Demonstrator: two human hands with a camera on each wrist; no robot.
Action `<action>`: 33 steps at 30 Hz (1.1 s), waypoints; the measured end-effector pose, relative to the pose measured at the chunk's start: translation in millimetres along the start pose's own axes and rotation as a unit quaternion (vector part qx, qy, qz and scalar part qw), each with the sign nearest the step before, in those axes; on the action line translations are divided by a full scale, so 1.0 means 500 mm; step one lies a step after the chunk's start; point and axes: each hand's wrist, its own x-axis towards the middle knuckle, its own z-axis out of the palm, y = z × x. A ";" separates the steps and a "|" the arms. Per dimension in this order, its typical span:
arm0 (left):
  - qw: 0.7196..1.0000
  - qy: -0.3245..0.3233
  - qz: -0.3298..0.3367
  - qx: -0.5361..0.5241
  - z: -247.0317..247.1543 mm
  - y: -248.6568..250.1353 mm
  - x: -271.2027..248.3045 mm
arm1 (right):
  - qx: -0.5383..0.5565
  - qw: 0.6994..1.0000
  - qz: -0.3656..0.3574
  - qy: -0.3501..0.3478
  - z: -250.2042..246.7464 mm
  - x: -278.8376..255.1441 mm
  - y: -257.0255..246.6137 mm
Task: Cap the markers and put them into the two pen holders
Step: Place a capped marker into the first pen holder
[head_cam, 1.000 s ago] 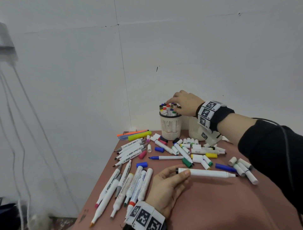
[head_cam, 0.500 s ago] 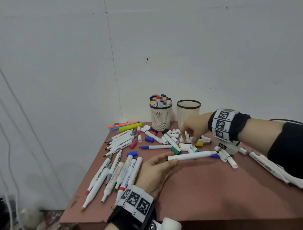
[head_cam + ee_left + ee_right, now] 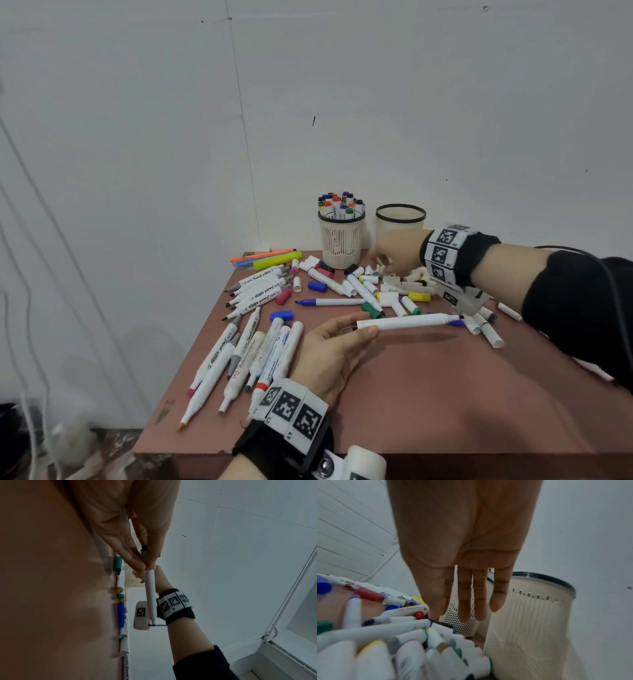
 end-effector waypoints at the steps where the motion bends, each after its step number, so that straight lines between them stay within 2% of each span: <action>1: 1.000 0.000 0.000 -0.001 -0.001 0.000 0.000 | 0.008 1.000 -0.005 0.006 -0.005 0.012 -0.005; 6: 1.000 -0.007 -0.001 0.003 0.000 0.002 -0.003 | -0.003 0.999 -0.022 -0.023 -0.017 0.074 -0.040; 14: 1.000 -0.015 0.001 0.007 0.001 0.001 0.000 | -0.081 0.995 -0.015 -0.065 -0.021 0.139 -0.079; 19: 1.000 -0.020 -0.003 0.005 -0.001 0.001 0.002 | -0.061 0.998 -0.026 -0.003 -0.024 0.157 -0.109; 25: 1.000 -0.025 0.001 0.007 -0.003 -0.001 0.003 | -0.101 0.992 -0.063 -0.040 -0.004 0.176 -0.118; 33: 1.000 -0.028 0.001 0.004 -0.006 -0.002 0.007 | -0.060 0.997 -0.034 -0.027 0.000 0.167 -0.115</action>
